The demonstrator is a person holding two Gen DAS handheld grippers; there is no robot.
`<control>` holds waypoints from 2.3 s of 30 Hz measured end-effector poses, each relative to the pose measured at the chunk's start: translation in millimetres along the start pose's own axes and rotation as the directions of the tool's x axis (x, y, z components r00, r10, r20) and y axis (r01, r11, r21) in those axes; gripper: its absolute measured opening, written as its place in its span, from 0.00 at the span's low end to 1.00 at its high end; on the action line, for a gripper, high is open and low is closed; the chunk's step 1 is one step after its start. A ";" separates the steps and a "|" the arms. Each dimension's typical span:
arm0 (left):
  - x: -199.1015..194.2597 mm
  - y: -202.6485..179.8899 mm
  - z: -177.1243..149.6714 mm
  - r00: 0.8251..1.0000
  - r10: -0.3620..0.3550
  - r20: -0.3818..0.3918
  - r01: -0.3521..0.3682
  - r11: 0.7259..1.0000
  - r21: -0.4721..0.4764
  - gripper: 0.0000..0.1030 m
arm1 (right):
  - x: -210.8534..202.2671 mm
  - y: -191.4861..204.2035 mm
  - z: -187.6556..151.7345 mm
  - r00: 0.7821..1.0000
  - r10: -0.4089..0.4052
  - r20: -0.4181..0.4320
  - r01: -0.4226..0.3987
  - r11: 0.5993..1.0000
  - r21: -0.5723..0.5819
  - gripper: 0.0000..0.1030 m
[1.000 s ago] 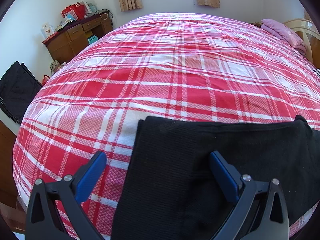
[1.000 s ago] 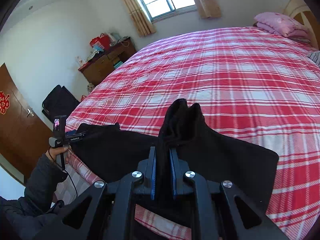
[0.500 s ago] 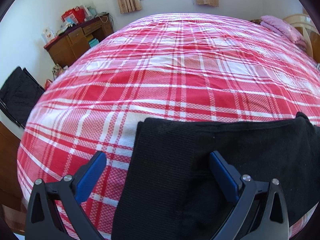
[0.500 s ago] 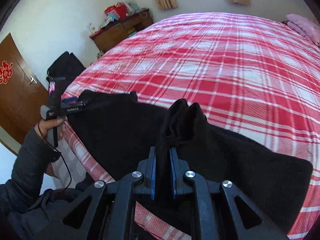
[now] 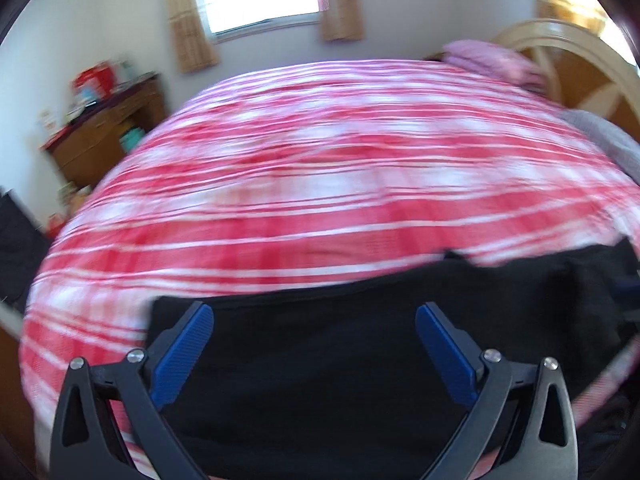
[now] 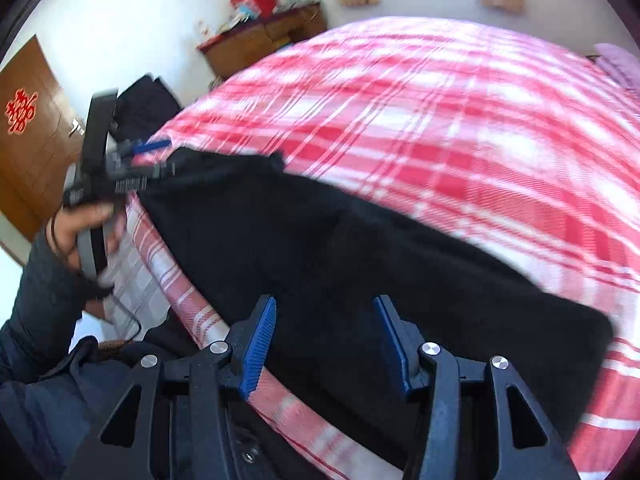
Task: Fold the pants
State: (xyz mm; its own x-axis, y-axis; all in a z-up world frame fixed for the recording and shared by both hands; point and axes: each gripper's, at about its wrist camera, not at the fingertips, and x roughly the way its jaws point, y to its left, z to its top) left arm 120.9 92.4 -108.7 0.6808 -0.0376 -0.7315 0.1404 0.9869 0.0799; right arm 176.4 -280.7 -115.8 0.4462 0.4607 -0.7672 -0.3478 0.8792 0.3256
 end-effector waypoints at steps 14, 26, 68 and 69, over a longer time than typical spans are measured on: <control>20.2 -119.3 -10.0 0.925 -0.361 -0.121 0.367 0.930 0.032 0.89 | -58.6 -136.2 -21.3 0.984 -0.112 0.141 0.038 0.895 0.444 0.51; 28.0 -179.1 -6.6 0.880 -0.434 -0.194 0.460 0.880 0.116 0.32 | -93.2 -169.2 -28.6 0.961 -0.189 0.202 0.054 0.844 0.533 0.51; 25.4 -140.1 -31.4 0.957 -0.256 -0.139 0.277 0.946 0.165 0.93 | -47.2 -73.1 -78.9 0.997 0.038 -0.071 -0.027 0.990 0.142 0.52; 25.3 -139.5 -30.9 0.958 -0.253 -0.137 0.274 0.947 0.165 0.93 | -50.5 -71.5 -73.1 0.998 0.025 -0.052 -0.018 0.991 0.136 0.52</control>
State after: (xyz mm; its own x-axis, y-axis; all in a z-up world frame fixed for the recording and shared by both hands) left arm 96.3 -41.4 -159.3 0.5176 -0.2645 -0.8137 0.4386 0.8986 -0.0131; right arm 118.5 -375.7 -140.7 0.3936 0.4755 -0.7868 -0.2402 0.8793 0.4112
